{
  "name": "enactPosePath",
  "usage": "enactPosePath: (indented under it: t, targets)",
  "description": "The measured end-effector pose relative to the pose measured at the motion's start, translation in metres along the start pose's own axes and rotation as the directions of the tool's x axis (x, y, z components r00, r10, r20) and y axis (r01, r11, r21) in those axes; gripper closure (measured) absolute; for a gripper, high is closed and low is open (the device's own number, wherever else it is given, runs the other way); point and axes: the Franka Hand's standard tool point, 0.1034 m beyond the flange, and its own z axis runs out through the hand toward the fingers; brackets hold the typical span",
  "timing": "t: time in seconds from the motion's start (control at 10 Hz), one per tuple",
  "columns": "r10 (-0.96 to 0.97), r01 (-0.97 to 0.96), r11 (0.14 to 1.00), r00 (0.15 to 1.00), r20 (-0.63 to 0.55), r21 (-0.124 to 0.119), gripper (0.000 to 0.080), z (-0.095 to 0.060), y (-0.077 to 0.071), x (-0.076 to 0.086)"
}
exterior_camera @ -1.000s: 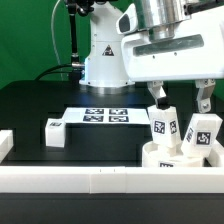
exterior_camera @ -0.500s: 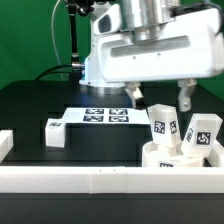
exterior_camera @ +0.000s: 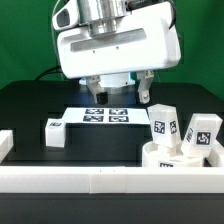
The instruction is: Assemble stool
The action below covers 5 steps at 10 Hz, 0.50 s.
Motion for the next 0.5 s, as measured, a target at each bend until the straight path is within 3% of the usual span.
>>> enactPosePath:
  t: [0.1,0.3,0.5]
  targets:
    - [-0.037,0.037,0.999,0.999,0.000,-0.001,0.0151,0.0004,0.0005,0.0002]
    - [-0.377,0.376,0.921,0.926,0.011,-0.102,0.0151,0.0051,0.0015,-0.0017]
    - [-0.538,0.535,0.837,0.843,0.010,-0.111,0.0151,0.0076,0.0097,0.0022]
